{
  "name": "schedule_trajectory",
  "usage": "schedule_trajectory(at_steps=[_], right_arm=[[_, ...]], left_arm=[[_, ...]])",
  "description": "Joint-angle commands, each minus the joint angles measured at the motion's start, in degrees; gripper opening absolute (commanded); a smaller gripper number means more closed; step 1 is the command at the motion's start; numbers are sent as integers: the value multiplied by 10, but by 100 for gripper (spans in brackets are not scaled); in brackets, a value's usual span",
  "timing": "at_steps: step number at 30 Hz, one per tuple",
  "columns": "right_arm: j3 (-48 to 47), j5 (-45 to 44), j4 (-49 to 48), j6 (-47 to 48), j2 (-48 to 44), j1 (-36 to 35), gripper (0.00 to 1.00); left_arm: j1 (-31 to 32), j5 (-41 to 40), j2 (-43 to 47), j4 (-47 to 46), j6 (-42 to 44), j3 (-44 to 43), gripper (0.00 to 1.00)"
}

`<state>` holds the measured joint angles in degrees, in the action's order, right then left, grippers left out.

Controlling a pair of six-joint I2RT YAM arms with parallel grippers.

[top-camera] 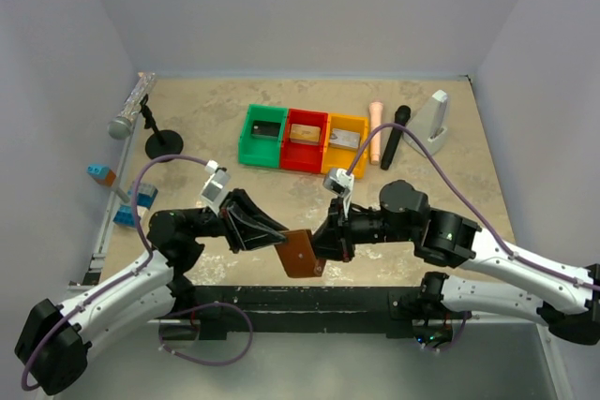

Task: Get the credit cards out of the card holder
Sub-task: Open the card holder.

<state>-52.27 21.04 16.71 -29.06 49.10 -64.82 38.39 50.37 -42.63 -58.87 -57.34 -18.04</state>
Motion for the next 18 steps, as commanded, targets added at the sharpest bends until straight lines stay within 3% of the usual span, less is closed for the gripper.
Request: schedule_trajectory(at_steps=[1,3,7,8,10,11,14,16,18], right_arm=[[-20,-17,36,11,-19,2,0],[-27,-38,60,18,-27,2,0],[-66,-122,159,37,-21,2,0],[-79,-157,186,41,-16,2,0],[-102,-219,234,51,-1,1,0],[-119,-259,255,54,11,1,0],[-157,-385,320,47,50,-13,0],[-189,-471,369,27,94,-31,0],[-215,-524,407,3,129,-39,0]], left_arm=[[-2,-46,32,15,49,-13,16],[-14,-75,54,66,66,-2,22],[-42,-178,114,217,67,4,56],[-44,-210,128,260,59,0,98],[-47,-285,158,355,11,-6,100],[-48,-293,168,350,5,2,100],[-48,-260,154,309,-3,0,100],[-42,-221,117,337,10,-35,100],[-10,-240,81,378,25,-63,100]])
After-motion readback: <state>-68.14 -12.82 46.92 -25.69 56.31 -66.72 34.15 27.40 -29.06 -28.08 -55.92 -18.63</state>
